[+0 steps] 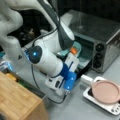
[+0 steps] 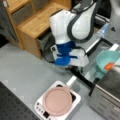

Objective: Open the microwave oven door. Pull out the microwave oven tray. Pick up the bowl. Place the bowl on the microwave tray.

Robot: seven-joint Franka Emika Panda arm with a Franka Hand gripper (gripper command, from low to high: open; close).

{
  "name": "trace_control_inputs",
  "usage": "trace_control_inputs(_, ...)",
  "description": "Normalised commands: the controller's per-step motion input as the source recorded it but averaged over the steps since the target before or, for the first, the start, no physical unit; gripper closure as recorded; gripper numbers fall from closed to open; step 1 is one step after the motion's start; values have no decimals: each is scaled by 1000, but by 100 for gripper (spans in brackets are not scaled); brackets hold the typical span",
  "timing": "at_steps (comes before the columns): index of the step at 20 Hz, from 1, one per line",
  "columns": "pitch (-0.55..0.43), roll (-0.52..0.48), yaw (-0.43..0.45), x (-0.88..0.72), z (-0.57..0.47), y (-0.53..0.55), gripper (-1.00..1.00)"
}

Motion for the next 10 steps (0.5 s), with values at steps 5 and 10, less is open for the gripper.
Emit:
trace_control_inputs(5, -64, 156, -83, -3, -143, 73, -100)
trace_control_inputs(10, -24, 159, -102, -136, -65, 140, -100)
